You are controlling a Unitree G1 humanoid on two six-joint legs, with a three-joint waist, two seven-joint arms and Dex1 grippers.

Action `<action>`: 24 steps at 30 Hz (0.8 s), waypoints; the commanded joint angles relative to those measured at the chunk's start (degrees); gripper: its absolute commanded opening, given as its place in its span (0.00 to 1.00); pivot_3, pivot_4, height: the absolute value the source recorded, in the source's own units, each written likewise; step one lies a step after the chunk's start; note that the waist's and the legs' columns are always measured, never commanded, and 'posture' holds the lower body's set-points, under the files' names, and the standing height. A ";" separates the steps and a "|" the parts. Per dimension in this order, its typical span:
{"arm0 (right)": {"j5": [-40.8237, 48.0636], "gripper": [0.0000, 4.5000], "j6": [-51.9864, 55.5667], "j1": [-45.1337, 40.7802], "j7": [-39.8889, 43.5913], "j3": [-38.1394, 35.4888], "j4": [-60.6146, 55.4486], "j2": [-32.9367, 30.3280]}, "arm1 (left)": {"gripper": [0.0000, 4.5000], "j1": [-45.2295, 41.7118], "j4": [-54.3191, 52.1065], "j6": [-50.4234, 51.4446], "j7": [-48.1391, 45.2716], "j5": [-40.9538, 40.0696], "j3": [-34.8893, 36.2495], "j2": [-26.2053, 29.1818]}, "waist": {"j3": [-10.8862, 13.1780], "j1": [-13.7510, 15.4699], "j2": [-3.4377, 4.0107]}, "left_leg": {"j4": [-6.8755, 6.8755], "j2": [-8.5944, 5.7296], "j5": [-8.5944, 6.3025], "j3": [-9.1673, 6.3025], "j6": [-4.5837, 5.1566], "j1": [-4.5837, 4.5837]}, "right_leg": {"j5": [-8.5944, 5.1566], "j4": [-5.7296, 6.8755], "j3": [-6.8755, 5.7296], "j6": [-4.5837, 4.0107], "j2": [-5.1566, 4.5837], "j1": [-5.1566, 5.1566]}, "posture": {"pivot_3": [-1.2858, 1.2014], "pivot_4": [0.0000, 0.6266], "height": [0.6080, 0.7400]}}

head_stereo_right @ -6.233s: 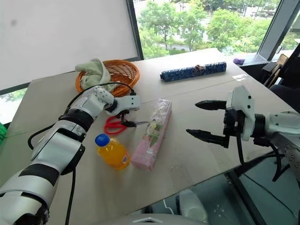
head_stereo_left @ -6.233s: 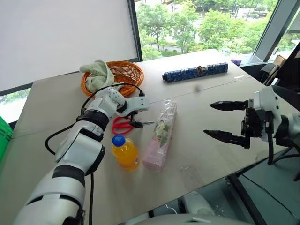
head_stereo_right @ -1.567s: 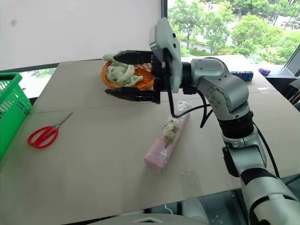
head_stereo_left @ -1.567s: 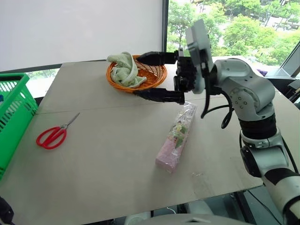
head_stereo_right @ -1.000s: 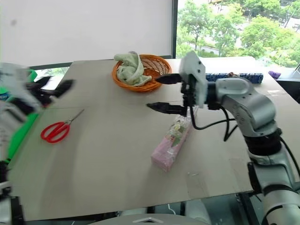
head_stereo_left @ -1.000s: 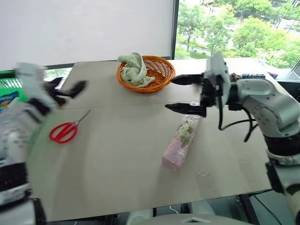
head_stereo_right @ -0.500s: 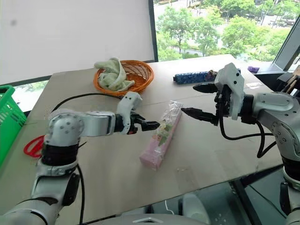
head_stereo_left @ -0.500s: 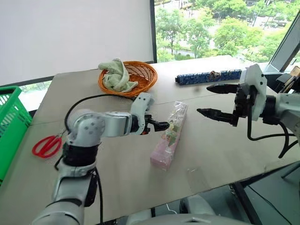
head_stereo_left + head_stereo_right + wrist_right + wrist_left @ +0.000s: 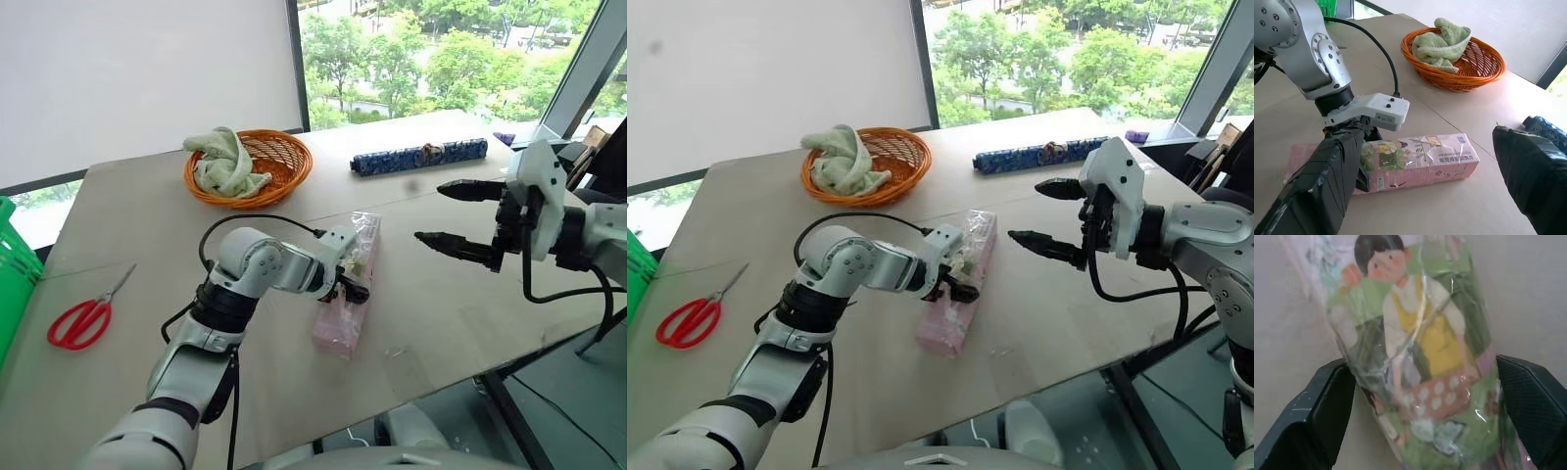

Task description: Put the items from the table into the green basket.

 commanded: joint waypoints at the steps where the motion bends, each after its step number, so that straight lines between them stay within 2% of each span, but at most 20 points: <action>1: 1.06 1.00 -0.31 -0.43 -1.07 -2.12 -1.65 -0.64 | 0.88 1.60 2.30 -5.85 -3.20 6.11 -3.20 -0.08 | 0.00 0.06 0.02 | 0.01 -0.07 0.00 0.00 0.00 0.03 | 0.00 0.00 -0.02 0.00 -0.01 0.04 | 0.41 0.03 1.00; 3: 1.21 1.00 -0.46 -0.48 -0.96 -2.08 -1.54 -0.84 | 0.73 3.00 0.34 -6.92 -6.43 5.59 -1.44 -0.09 | 0.00 -0.03 0.02 | 0.02 -0.18 0.00 -0.04 -0.01 0.06 | 0.02 0.00 0.06 0.04 0.00 0.08 | 0.41 0.03 1.00; 4: 1.29 1.00 -0.52 -0.53 -0.91 -2.07 -1.46 -0.90 | 0.63 3.64 -0.99 -6.97 -8.04 5.14 -0.65 0.28 | -0.01 -0.16 0.03 | 0.05 -0.21 0.00 -0.05 0.00 0.06 | 0.05 0.00 0.14 0.07 -0.02 0.11 | 0.41 0.03 1.00; 5: 1.25 1.00 -0.73 -0.50 -0.76 -2.05 -1.33 -1.02 | 0.48 4.48 -2.37 -7.56 -9.13 5.16 0.50 0.81 | 0.00 -0.17 0.02 | 0.08 -0.23 0.01 -0.01 0.00 0.06 | 0.07 -0.03 0.24 0.12 -0.04 0.11 | 0.42 0.02 1.00; 6: 1.18 1.00 -0.93 -0.49 -0.64 -1.95 -1.17 -1.08 | 0.43 5.23 -3.55 -8.12 -9.92 5.38 1.63 1.68 | 0.00 -0.21 0.01 | 0.09 -0.23 0.01 0.00 0.01 0.06 | 0.07 -0.04 0.24 0.12 -0.04 0.11 | 0.42 0.02 1.00; 7: 1.07 1.00 -1.17 -0.51 -0.52 -1.75 -1.01 -1.09 | 0.34 6.21 -5.00 -8.54 -10.91 5.33 3.17 2.96 | 0.00 -0.25 0.01 | 0.10 -0.23 0.01 0.00 0.02 0.01 | 0.08 -0.09 0.25 0.14 -0.05 0.10 | 0.42 0.02 1.00; 9: 0.86 1.00 -1.55 -0.67 -0.37 -1.27 -0.77 -0.98 | 0.34 8.05 -7.71 -8.97 -12.87 4.66 6.44 4.73 | 0.03 -0.22 0.00 | 0.09 -0.21 -0.06 -0.01 0.14 -0.10 | 0.09 -0.14 0.27 0.19 -0.02 0.00 | 0.42 0.02 1.00; 12: 0.61 1.00 -2.47 -1.78 0.18 0.21 0.11 -0.08 | 0.34 12.22 -13.47 -8.24 -15.18 0.76 16.38 7.21 | 0.07 -0.60 0.03 | 0.00 -0.14 -0.17 -0.02 0.31 -0.18 | 0.06 -0.12 0.32 0.47 0.10 -0.13 | 0.44 0.01 1.00; 17: -1.09 1.00 -5.73 -6.50 2.24 6.26 3.87 4.31 | 0.34 20.67 -23.41 -6.32 -15.75 -7.84 42.01 12.63 | 0.17 -0.94 -0.03 | -0.14 0.16 -0.18 -0.08 0.32 -0.54 | 0.10 0.06 0.55 0.31 0.38 -0.68 | 0.49 0.00 1.00; 20: -2.41 1.00 -8.17 -9.54 4.30 10.08 6.45 7.85 | 0.34 20.24 -22.84 -5.52 -12.07 -9.20 55.78 15.17 | 0.21 0.65 -0.08 | -0.15 0.23 -0.18 -0.12 0.32 -0.57 | 0.02 0.08 0.43 0.41 0.49 -0.75 | 0.52 0.00 1.00; 22: -2.93 1.00 -9.81 -11.76 5.93 11.77 8.60 10.19 | 0.34 18.69 -20.92 -6.61 -9.38 -7.92 62.59 17.75 | 0.29 2.41 -0.20 | -0.12 0.20 -0.18 -0.10 0.32 -0.52 | 0.03 0.10 0.28 0.43 0.48 -0.72 | 0.55 0.00 1.00; 24: -3.18 1.00 -12.06 -14.98 8.60 13.46 11.49 13.06 | 0.34 17.62 -16.94 -9.19 -7.24 -3.10 66.78 23.70 | 0.40 3.96 -0.41 | -0.09 0.14 -0.17 -0.06 0.31 -0.48 | 0.03 0.12 0.30 0.44 0.43 -0.69 | 0.57 0.00 1.00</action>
